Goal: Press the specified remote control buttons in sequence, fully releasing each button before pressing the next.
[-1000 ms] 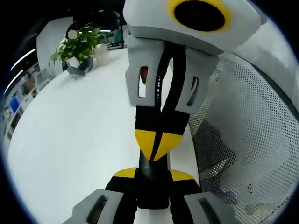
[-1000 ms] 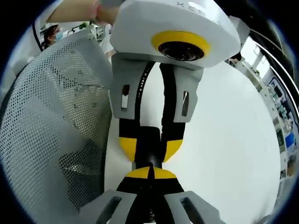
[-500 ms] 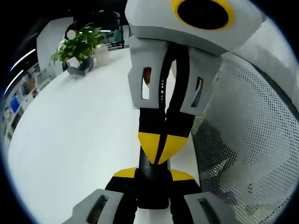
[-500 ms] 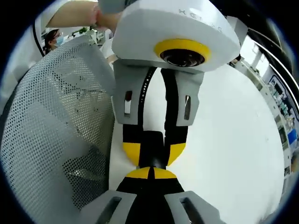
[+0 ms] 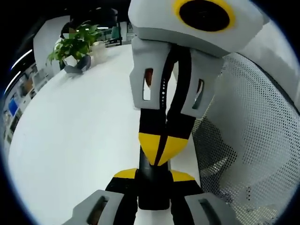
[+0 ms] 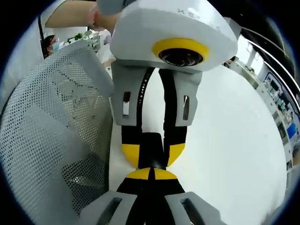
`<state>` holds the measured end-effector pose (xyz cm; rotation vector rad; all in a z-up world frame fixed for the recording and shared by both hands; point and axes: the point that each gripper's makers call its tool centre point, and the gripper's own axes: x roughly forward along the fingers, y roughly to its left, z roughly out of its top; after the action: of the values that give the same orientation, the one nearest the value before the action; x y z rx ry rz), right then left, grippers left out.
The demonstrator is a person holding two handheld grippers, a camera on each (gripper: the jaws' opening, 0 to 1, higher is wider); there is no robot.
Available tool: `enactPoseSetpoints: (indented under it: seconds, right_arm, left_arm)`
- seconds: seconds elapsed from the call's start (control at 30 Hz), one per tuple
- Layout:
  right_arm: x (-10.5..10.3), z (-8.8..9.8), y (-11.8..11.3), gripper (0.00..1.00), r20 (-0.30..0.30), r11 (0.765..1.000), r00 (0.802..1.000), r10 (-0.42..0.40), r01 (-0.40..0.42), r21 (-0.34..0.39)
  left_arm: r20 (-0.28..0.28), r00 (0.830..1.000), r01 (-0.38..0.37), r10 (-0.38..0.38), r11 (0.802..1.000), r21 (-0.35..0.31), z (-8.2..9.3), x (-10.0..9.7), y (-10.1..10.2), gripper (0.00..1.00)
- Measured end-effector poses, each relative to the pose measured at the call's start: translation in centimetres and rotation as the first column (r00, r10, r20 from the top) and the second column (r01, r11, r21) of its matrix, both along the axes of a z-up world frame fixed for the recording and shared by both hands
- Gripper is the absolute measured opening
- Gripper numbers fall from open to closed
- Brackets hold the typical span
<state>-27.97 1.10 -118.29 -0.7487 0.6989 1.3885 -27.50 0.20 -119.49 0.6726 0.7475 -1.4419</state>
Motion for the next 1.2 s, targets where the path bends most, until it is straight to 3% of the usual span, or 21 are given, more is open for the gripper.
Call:
enactPoseSetpoints:
  seconds: [0.07, 0.23, 0.4, 0.47, 0.53, 0.73, 0.83, 0.93, 1.03, 1.13, 1.2]
  right_arm:
    - [0.0, 0.2, 0.0, 0.0, -0.059, 0.997, 0.996, -0.064, 0.067, 0.047]
    - [-0.1, 0.2, -0.6, 0.0, -0.041, 0.997, 0.997, -0.062, 0.064, 0.043]
    - [0.5, -0.1, -2.1, 0.17, -0.021, 0.993, 0.993, -0.114, 0.114, 0.021]
    - [1.1, -0.1, -2.7, 0.24, -0.04, 0.985, 0.985, -0.166, 0.167, 0.03]
    - [1.2, -0.3, -3.0, 0.3, -0.058, 0.985, 0.984, -0.169, 0.171, 0.028]
    - [1.1, -0.8, -4.3, 0.27, -0.056, 0.991, 0.99, -0.133, 0.132, -0.023]
    - [1.1, -1.0, -4.5, 0.24, -0.05, 0.992, 0.991, -0.121, 0.119, -0.034]
    - [1.1, -1.0, -4.5, 0.24, -0.057, 0.992, 0.991, -0.123, 0.121, -0.036]
    - [1.1, -1.0, -4.5, 0.24, -0.059, 0.992, 0.991, -0.123, 0.121, -0.036]
    - [1.1, -1.0, -4.5, 0.24, -0.067, 0.991, 0.989, -0.13, 0.128, -0.031]
    - [1.1, -1.0, -4.5, 0.24, -0.07, 0.991, 0.989, -0.132, 0.13, -0.029]
  left_arm:
    - [-0.001, 1.0, -0.006, 0.006, 1.0, 0.0, 0.0, 0.0, 0.0, 0.24]
    - [0.007, 1.0, -0.019, 0.019, 1.0, 0.022, 0.0, 0.0, -0.1, 0.24]
    - [0.014, 0.999, -0.038, 0.037, 0.998, 0.041, 0.0, 0.0, -0.1, 0.24]
    - [0.019, 0.999, -0.049, 0.048, 0.998, 0.049, 0.0, 0.0, -0.2, 0.24]
    - [0.016, 0.997, -0.071, 0.07, 0.996, 0.057, 0.0, 0.0, -0.2, 0.24]
    - [-0.008, 0.99, -0.14, 0.14, 0.99, 0.036, 0.1, 0.2, -0.3, 0.25]
    - [-0.083, 0.966, -0.243, 0.244, 0.97, 0.023, 0.3, -0.1, -0.6, 0.32]
    - [-0.061, 0.958, -0.282, 0.282, 0.959, 0.009, 0.8, 0.3, -0.5, 0.41]
    - [-0.053, 0.927, -0.375, 0.372, 0.922, -0.092, 3.0, 1.2, -0.9, 0.5]
    - [-0.039, 0.907, -0.42, 0.419, 0.892, -0.169, 4.9, 1.8, -1.0, 0.6]
    - [-0.039, 0.883, -0.463, 0.468, 0.854, -0.237, 6.4, 2.2, -0.9, 0.65]
